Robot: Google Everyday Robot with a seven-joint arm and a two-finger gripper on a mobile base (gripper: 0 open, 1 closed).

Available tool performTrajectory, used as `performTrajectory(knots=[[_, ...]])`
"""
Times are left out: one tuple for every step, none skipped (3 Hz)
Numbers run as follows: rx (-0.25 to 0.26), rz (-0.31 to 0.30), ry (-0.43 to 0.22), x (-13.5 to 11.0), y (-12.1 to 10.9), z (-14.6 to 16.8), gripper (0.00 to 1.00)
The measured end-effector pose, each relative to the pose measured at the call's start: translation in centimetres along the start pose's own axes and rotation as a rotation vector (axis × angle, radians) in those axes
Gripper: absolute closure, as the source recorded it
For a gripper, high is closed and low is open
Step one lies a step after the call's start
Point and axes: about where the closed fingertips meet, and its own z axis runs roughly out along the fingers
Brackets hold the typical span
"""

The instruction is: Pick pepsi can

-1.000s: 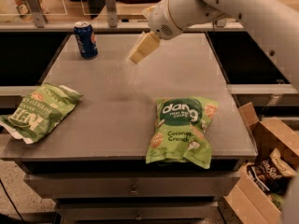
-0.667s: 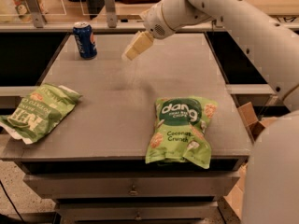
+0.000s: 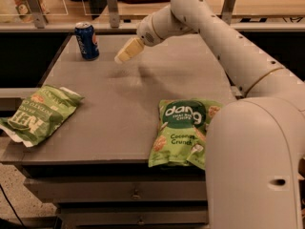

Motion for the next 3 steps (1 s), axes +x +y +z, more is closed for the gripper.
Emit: performTrajectory(knots=[[-0.037, 0.016, -0.062, -0.10, -0.66, 4.25, 0.00], [-0.038, 0.016, -0.062, -0.10, -0.64, 4.29, 0.00], [-0.072, 0.013, -0.105, -0.74, 0.26, 4.65, 0.00]])
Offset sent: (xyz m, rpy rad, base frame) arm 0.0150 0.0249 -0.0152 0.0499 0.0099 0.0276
